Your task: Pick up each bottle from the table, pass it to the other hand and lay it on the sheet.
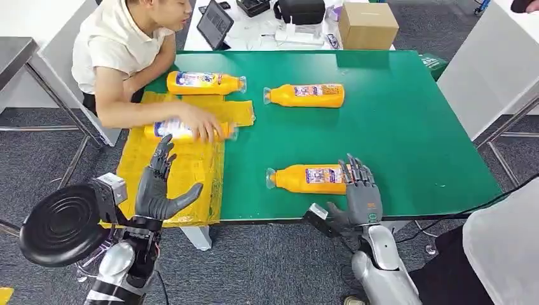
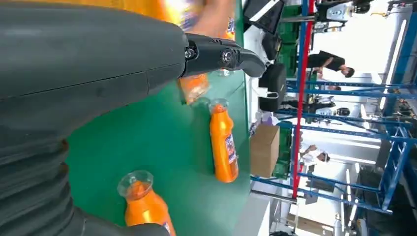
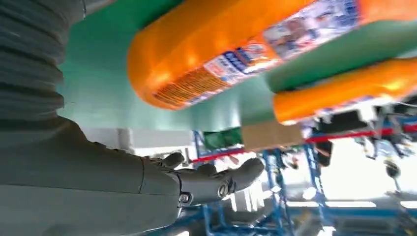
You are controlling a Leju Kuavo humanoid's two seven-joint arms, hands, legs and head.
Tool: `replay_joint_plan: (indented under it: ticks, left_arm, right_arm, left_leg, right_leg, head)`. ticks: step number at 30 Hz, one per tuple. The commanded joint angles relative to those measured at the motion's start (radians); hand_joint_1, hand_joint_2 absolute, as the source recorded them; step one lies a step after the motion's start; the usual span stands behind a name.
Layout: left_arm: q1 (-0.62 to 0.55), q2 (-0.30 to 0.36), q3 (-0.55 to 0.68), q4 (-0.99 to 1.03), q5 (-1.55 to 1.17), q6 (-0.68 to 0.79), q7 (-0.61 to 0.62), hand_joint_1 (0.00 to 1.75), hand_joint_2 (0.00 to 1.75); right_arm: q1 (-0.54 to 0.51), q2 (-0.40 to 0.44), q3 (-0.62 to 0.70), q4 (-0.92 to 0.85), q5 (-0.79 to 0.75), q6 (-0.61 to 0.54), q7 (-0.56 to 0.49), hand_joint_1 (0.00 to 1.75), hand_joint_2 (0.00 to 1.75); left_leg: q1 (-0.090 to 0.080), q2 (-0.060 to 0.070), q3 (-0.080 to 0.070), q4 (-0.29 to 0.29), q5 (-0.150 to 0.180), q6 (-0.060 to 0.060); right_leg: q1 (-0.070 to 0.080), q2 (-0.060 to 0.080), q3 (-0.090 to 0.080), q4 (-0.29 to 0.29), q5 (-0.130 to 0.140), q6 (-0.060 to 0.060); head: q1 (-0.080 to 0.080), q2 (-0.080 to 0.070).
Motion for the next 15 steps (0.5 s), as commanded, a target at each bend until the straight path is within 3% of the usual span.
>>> replay_joint_plan:
  ticks: [1,9,15]
  left_arm:
    - [-0.058,-0.015,-0.012,0.079,0.002,-0.007,0.011,0.00,1.75]
    - [-0.063,-0.017,-0.021,0.091,0.008,-0.009,0.014,0.00,1.75]
    - [-0.092,-0.023,-0.044,0.119,0.021,-0.018,0.020,0.00,1.75]
  right_arm:
    - [-0.171,-0.065,0.063,0.256,0.063,-0.008,0.063,0.00,1.75]
    - [-0.206,-0.073,0.068,0.314,0.083,0.011,0.085,0.00,1.75]
    - [-0.281,-0.052,0.061,0.436,0.061,0.055,0.062,0.00,1.75]
  left_leg:
    - [0.000,0.001,0.002,0.000,0.000,-0.001]
    - [0.002,0.002,0.010,-0.001,-0.004,-0.004]
    - [0.001,0.001,0.004,0.000,-0.001,-0.002]
  right_leg:
    - [0.001,0.001,0.002,-0.001,0.000,-0.001]
    - [0.003,0.001,0.009,-0.001,-0.003,-0.005]
    - [0.001,0.000,0.004,0.000,-0.001,-0.002]
  head:
    - [0.000,0.000]
    - [0.000,0.000]
    - [0.000,0.000]
